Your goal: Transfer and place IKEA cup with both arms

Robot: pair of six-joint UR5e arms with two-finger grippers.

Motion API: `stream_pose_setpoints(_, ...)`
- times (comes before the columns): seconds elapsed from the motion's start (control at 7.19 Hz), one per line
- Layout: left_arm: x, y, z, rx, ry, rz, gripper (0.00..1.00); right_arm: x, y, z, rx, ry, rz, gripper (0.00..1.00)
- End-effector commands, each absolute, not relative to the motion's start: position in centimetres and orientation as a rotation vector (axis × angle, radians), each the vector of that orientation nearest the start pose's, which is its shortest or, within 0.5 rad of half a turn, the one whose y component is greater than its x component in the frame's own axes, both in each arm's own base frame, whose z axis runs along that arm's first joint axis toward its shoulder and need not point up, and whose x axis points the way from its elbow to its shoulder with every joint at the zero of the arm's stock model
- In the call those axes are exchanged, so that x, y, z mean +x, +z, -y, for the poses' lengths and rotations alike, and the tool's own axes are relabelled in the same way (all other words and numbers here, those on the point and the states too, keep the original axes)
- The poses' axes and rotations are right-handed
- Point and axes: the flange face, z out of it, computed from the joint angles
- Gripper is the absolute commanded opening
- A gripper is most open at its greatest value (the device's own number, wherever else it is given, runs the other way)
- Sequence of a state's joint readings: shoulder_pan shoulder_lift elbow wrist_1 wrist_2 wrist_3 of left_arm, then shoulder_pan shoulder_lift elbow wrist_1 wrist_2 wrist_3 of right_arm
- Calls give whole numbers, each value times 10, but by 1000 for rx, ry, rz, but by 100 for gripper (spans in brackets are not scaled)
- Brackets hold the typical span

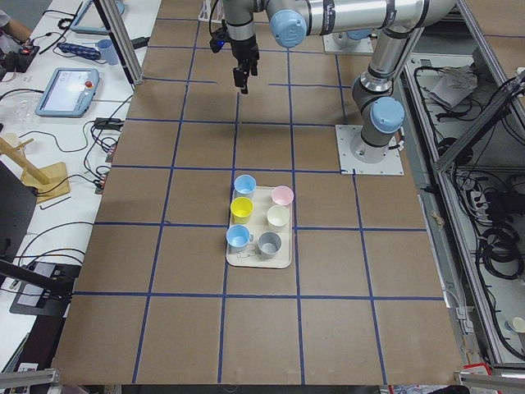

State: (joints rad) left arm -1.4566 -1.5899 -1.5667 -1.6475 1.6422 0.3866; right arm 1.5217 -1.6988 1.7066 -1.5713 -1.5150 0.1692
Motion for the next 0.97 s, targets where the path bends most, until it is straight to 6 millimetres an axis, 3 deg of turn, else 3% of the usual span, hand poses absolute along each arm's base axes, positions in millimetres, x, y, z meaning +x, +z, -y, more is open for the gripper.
stream_pose_setpoints(0.0, -145, 476, 486, 112, 122, -3069, 93, 117, 482, 444, 338, 5, -3066, 100)
stream_pose_setpoints(0.28, -161, 488, 485, -66, 0, -3114, 98, 117, 481, 445, 345, 1, -3067, 100)
stream_pose_setpoints(0.56, -162, 491, 488, -68, -108, -3123, 97, 117, 480, 444, 336, 5, -3073, 100)
stream_pose_setpoints(0.83, -159, 488, 489, -58, -98, -3126, 100, 117, 481, 444, 333, 0, -3071, 100)
